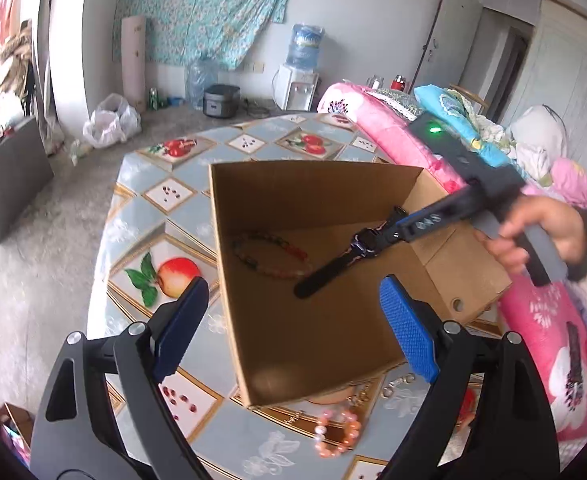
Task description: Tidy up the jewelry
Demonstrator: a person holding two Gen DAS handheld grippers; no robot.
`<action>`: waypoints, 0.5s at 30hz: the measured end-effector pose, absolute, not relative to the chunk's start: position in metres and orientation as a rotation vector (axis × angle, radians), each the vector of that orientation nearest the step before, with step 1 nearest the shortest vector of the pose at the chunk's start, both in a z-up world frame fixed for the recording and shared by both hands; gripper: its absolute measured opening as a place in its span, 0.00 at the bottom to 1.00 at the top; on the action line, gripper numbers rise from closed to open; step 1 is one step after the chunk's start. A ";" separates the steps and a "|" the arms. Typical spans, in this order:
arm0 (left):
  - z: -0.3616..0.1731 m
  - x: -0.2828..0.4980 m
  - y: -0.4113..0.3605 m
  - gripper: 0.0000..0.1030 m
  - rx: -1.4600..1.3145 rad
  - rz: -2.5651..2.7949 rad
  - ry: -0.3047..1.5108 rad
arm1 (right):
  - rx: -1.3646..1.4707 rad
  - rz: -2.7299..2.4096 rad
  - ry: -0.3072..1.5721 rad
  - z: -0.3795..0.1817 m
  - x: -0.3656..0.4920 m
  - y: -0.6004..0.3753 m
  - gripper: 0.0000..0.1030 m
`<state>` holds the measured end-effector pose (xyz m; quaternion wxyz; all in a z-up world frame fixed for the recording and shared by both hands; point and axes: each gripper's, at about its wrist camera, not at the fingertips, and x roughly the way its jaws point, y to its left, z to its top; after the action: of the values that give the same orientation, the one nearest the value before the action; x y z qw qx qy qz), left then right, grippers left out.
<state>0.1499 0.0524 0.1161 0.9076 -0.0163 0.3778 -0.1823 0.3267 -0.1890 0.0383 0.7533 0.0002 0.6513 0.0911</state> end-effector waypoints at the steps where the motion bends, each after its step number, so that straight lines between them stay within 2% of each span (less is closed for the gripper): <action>1: 0.116 0.150 0.053 0.81 -0.032 -0.380 0.775 | 0.003 0.186 1.435 0.033 0.332 -0.190 0.50; 6: 0.117 0.149 0.060 0.81 -0.035 -0.402 0.748 | 0.001 0.163 1.486 0.014 0.343 -0.186 0.50; 15: 0.113 0.147 0.066 0.81 -0.045 -0.409 0.742 | -0.103 0.112 1.470 0.013 0.350 -0.179 0.52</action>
<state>0.1474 0.0662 0.1134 0.9114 -0.0220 0.3598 -0.1985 0.3500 -0.1789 0.0129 0.7392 -0.0471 0.6699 0.0511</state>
